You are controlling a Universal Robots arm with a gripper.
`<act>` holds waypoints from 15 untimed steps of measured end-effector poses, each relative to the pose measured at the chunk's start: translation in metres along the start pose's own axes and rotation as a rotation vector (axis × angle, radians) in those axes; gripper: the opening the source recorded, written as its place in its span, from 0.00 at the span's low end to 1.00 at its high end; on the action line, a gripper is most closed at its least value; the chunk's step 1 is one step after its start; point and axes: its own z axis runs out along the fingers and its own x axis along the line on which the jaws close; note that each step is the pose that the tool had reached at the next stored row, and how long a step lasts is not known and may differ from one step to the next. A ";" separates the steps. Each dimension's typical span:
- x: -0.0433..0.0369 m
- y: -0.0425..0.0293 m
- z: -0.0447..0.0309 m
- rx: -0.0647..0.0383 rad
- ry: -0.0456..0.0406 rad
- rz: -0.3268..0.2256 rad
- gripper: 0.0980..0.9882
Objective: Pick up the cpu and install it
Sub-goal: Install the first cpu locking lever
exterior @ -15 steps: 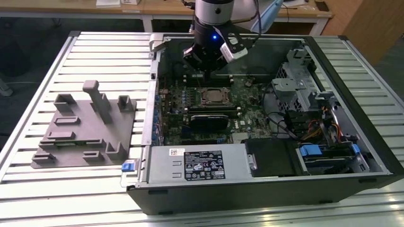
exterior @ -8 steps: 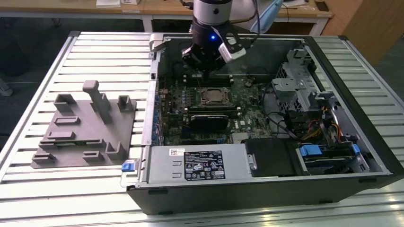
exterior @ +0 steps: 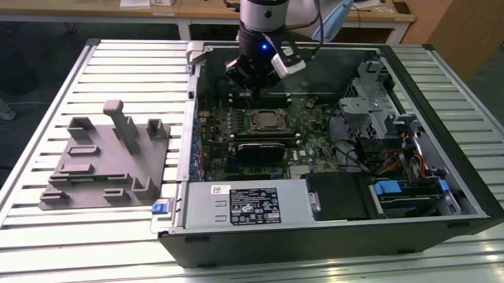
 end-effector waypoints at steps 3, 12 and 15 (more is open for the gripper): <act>0.0007 0.0000 0.0001 0.000 0.0001 0.000 0.01; 0.0058 0.0003 0.0008 0.000 0.0001 0.000 0.01; 0.0102 0.0005 0.0013 0.000 0.0001 0.000 0.01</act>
